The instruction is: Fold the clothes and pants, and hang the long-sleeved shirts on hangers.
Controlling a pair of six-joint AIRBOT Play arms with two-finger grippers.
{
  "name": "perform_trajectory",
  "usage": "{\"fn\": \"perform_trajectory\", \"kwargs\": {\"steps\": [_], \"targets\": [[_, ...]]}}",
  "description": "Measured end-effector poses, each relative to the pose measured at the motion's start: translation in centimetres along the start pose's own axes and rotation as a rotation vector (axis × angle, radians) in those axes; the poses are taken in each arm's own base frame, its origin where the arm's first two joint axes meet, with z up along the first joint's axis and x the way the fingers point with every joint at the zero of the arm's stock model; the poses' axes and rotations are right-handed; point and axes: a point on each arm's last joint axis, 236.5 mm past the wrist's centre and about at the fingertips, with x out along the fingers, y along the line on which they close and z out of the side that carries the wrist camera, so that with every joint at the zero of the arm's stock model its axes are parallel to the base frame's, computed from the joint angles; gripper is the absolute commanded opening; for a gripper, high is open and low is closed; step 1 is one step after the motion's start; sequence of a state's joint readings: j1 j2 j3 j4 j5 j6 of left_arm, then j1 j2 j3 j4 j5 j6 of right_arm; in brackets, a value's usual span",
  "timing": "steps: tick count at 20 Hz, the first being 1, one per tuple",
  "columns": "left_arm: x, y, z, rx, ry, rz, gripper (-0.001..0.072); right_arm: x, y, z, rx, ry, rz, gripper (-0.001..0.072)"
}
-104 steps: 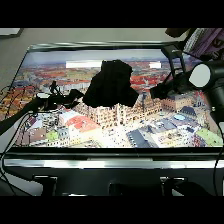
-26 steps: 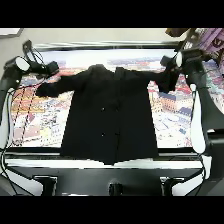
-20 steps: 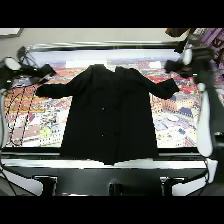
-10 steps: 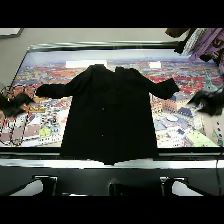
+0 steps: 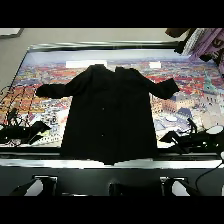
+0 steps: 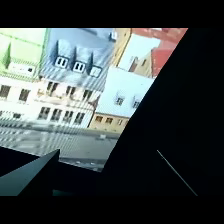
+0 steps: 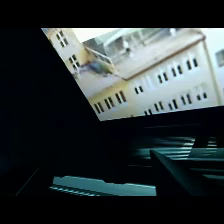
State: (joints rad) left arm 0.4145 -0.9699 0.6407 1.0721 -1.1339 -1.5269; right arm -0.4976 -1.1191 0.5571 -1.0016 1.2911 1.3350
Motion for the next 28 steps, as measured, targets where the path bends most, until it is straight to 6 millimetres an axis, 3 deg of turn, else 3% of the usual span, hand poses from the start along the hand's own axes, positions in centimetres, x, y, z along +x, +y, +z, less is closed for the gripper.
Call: {"fn": "perform_trajectory", "kwargs": {"steps": [4, 6, 7, 10, 15, 20, 24, 25, 26, 27, 28], "targets": [[0.3, 0.2, -0.6, 0.006, 0.009, 0.000, 0.0680, 2.4, 1.0, -1.7, -0.028, 0.027, 0.053, 0.0621], [0.3, 0.3, -0.7, 0.008, 0.012, 0.000, 0.0683, 3.7, 1.6, -2.7, -0.077, 0.053, 0.037, 0.0179], [0.3, 0.2, -1.1, -0.001, 0.026, -0.001, 0.0683, 4.3, 1.5, -3.0, -0.104, 0.059, 0.012, 0.0039], [0.5, 0.4, -3.1, 0.027, 0.102, -0.004, 0.0688, 4.9, 2.5, -3.8, -0.138, 0.074, 0.007, 0.0038], [2.2, 0.4, -6.8, 0.109, 0.205, -0.072, 0.0688, 4.1, 3.7, -3.9, -0.148, 0.026, 0.014, 0.0038], [3.9, 0.9, -8.5, 0.117, 0.228, -0.097, 0.0687, 3.8, 4.3, -4.3, -0.140, 0.025, 0.029, 0.0038], [4.8, 0.1, -9.3, 0.124, 0.261, -0.146, 0.0669, 3.7, 5.1, -4.4, -0.143, 0.025, 0.058, 0.0038], [5.1, -0.4, -9.6, 0.124, 0.276, -0.161, 0.0475, 3.7, 5.2, -4.4, -0.145, 0.024, 0.066, 0.0038], [5.5, -0.5, -9.9, 0.130, 0.289, -0.163, 0.0079, 3.6, 5.4, -4.3, -0.142, 0.019, 0.074, 0.0038], [5.8, -0.5, -10.1, 0.135, 0.301, -0.161, 0.0018, 3.6, 5.7, -4.1, -0.140, 0.009, 0.084, 0.0038], [6.0, -0.9, -10.2, 0.134, 0.306, -0.172, 0.0017, 3.6, 6.2, -3.7, -0.130, -0.009, 0.106, 0.0038]]}}
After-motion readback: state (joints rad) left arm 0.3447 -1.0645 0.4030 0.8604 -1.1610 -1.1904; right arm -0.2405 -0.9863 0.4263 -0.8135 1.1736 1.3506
